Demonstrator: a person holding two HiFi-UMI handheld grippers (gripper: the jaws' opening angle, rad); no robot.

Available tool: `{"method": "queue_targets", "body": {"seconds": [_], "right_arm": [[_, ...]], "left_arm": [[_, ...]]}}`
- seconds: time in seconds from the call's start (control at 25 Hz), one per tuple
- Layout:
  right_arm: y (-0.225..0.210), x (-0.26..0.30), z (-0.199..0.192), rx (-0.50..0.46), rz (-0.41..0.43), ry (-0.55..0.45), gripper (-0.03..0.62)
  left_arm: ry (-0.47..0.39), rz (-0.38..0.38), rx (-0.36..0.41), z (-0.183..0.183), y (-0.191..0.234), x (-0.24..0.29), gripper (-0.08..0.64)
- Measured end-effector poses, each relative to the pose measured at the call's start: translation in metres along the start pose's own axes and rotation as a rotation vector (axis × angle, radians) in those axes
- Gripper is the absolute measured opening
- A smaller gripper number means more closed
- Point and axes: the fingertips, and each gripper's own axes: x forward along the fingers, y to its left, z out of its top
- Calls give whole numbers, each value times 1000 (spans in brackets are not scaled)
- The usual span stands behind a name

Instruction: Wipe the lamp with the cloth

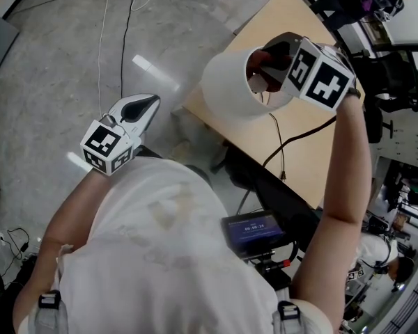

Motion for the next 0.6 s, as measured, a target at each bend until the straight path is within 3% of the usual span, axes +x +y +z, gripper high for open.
{"method": "queue_targets", "body": {"seconds": [0.12,0.28,0.44,0.6], "right_arm": [[-3,-5,-24,36,-23,116,112],[33,-6,-42,5,108,226,112],[68,-8,-8,12,286,56,110],[51,-4,12,134,274,-110,110]], "left_arm": [[5,-10,1,0,-1,2,2],[7,-28,8,2,-3,6,2],[11,-39,9,1,-5,7,2],[16,-37,12,0,-1,5,2]]}}
